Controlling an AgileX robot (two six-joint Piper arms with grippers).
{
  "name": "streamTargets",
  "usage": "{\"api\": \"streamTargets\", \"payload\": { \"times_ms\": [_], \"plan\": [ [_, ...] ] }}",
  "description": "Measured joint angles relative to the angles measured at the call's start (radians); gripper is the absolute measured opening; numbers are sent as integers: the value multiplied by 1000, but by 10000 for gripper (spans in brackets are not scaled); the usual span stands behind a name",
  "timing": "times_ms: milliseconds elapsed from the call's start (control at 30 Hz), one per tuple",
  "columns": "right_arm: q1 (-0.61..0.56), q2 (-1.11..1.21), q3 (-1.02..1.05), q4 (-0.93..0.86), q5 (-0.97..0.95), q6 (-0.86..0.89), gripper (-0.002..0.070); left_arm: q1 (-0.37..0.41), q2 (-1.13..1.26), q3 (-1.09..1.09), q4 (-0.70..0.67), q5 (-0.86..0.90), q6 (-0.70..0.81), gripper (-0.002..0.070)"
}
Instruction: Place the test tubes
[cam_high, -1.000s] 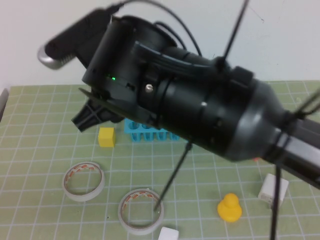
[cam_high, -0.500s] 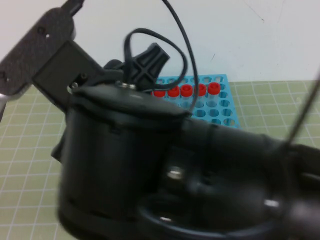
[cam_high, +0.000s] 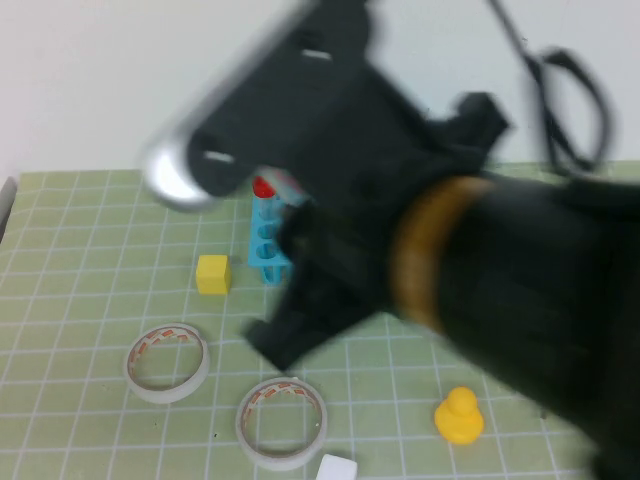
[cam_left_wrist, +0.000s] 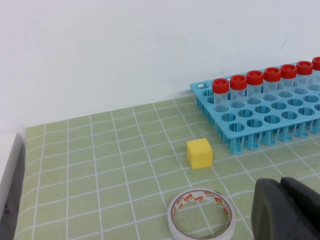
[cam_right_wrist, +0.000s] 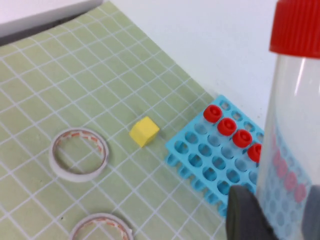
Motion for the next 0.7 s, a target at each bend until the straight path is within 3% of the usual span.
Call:
{"api": "streamTargets", "payload": {
  "times_ms": [167, 367, 600, 700],
  "plan": [
    [0, -157, 203, -12, -162, 56, 232, 0, 0, 35, 0, -27, -1, -1],
    [0, -272, 428, -196, -319, 309, 232, 0, 0, 61, -20, -39, -19, -1],
    [0, -230, 603, -656, -372, 752, 232, 0, 0, 61, -277, -115, -16, -1],
    [0, -180, 602, -743, -412, 887, 232, 0, 0, 61, -386, -143, 18, -1]
  ]
}}
